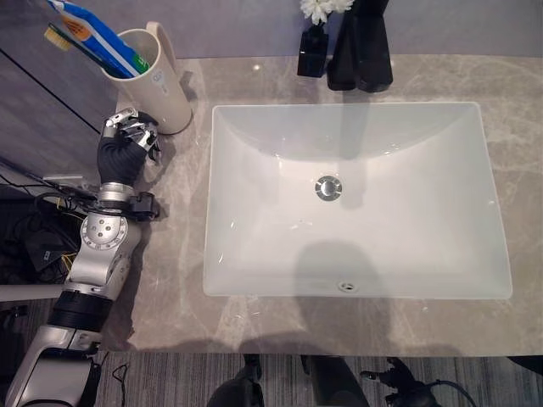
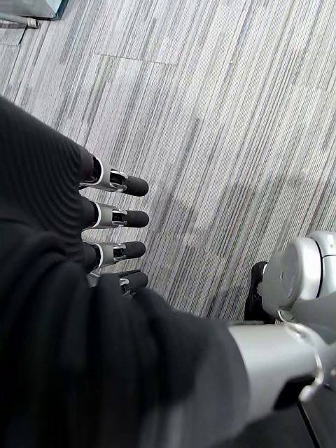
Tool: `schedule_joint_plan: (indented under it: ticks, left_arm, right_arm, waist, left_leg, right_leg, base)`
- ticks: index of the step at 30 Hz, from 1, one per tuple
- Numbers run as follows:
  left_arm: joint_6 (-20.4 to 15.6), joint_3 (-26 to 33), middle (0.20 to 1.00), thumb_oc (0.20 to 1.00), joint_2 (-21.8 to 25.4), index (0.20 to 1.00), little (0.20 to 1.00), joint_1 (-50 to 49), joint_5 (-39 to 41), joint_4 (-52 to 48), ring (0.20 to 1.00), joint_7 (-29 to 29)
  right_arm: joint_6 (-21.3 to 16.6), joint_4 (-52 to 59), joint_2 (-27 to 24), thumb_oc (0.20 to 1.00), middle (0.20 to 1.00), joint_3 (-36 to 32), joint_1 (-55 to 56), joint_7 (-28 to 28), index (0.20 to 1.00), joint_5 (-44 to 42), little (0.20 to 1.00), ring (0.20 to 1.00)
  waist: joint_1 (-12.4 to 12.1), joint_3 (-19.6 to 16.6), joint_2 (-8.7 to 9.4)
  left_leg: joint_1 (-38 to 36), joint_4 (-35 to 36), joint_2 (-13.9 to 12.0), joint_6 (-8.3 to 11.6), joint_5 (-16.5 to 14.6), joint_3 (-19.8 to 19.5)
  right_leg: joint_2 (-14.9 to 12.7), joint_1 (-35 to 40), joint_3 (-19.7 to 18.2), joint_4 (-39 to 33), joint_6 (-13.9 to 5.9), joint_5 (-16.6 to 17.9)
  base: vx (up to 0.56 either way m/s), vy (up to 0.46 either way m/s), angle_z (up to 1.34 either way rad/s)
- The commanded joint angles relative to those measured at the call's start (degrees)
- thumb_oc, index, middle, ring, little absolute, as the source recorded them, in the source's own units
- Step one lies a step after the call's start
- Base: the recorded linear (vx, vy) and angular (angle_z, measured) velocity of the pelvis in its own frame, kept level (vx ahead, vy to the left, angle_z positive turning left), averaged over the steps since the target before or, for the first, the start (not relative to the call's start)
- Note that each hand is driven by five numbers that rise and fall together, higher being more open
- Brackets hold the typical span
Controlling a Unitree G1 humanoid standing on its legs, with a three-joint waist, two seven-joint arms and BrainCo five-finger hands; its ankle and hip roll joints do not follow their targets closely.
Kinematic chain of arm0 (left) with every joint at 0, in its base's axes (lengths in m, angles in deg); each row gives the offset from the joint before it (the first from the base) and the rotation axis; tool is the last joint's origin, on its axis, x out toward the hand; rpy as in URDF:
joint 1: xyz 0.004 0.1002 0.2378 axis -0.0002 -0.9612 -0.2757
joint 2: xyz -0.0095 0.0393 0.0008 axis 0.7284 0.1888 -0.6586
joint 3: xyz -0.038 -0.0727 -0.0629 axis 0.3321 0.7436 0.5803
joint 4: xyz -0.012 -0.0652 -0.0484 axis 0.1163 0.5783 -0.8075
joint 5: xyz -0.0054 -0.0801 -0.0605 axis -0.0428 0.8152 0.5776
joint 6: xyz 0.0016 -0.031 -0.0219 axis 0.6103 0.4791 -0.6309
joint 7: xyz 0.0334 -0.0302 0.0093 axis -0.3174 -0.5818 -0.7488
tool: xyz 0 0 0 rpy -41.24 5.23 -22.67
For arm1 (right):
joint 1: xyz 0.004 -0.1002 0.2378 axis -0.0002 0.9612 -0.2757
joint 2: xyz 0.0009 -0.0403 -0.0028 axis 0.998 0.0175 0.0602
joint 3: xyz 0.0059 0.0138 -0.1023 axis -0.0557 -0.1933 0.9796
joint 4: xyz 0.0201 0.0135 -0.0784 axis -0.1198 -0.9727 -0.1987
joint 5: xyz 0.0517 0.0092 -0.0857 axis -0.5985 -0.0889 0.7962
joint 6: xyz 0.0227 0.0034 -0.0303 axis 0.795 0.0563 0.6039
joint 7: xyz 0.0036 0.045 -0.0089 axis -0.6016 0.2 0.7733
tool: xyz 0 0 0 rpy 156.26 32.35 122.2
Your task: Put brush and paste in cup on sink, flatten towel.
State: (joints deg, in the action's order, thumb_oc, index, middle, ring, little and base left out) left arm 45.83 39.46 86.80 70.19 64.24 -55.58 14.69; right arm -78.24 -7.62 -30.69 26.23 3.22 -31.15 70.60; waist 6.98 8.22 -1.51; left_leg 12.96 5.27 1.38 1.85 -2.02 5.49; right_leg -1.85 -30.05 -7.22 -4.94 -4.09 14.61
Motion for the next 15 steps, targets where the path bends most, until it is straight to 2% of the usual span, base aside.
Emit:
schedule_joint_plan:
  ticks: [1,7,15]
  left_arm:
    - [-1.61,0.98,0.200,0.200,2.33,0.200,0.200,-0.51,-0.41,4.28,0.200,-2.33]
    - [-1.69,-0.32,0.200,0.200,2.97,0.200,0.200,2.45,-0.97,6.03,0.200,-3.11]
    - [-1.70,-4.85,0.200,0.200,2.95,0.200,0.200,8.62,-0.99,8.17,0.200,-3.32]
  right_arm:
    - [-0.25,-0.51,-0.91,1.000,1.000,1.23,-0.07,1.23,1.000,-1.76,1.000,1.000]
    - [-0.43,-0.61,-0.97,1.000,1.000,1.52,-0.42,1.35,1.000,-1.99,1.000,1.000]
    - [-0.37,-0.38,-1.25,1.000,1.000,2.21,-0.37,1.55,1.000,-2.21,1.000,1.000]
  waist:
    - [0.36,-0.43,-0.34]
    - [0.76,-0.10,-0.20]
    - [1.79,0.38,-0.20]
  left_leg:
    - [0.68,-0.27,-2.83,3.79,2.66,-0.78]
    - [1.44,-0.27,-2.88,3.83,2.93,-0.47]
    - [2.66,-0.27,-2.80,3.91,3.28,-0.28]
  right_leg:
    - [-2.04,4.61,-0.18,-0.06,-5.04,-5.11]
    - [-2.05,3.89,-0.14,-0.06,-5.01,-4.68]
    - [-1.90,2.52,-0.28,-0.06,-5.03,-4.10]
  base:
    - [0.00,0.000,0.00]
    - [0.00,0.000,0.00]
    - [0.00,0.000,0.00]
